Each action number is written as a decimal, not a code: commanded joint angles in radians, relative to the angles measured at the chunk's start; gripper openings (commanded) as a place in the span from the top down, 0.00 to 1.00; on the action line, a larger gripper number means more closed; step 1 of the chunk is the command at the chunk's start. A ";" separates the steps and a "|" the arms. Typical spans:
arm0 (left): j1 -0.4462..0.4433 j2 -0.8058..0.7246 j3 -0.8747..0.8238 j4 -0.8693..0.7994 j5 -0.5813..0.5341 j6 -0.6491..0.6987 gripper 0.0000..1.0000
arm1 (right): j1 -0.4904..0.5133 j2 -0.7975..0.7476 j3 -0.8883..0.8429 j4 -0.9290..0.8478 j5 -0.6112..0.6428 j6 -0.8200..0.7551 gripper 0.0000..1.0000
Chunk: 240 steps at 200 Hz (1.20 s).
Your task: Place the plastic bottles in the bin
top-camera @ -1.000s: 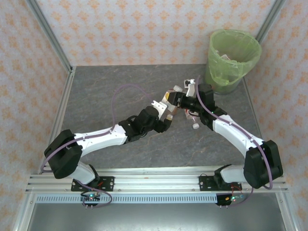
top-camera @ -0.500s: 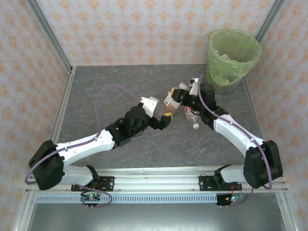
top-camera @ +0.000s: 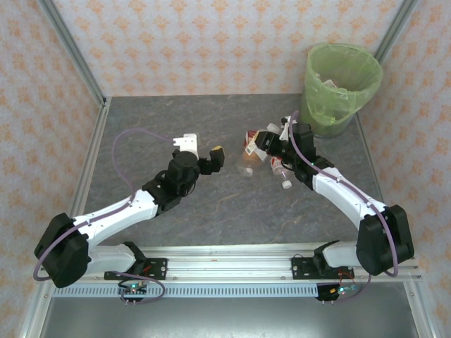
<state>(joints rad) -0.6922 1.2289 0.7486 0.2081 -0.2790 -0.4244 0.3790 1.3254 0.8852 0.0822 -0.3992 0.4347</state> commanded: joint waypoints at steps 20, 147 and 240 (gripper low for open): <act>0.019 -0.012 -0.003 -0.097 -0.132 -0.105 0.00 | -0.002 -0.010 0.061 -0.043 0.089 -0.063 1.00; 0.074 -0.001 -0.021 -0.184 -0.183 -0.252 0.00 | -0.003 -0.104 0.189 -0.067 0.344 -0.316 1.00; 0.087 -0.029 -0.049 -0.197 -0.179 -0.261 0.00 | -0.028 -0.099 0.269 0.129 0.422 -0.419 1.00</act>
<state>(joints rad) -0.6167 1.2247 0.7097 0.0334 -0.4129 -0.6621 0.3645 1.2240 1.0908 0.1120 -0.0124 0.0639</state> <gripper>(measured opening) 0.998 0.486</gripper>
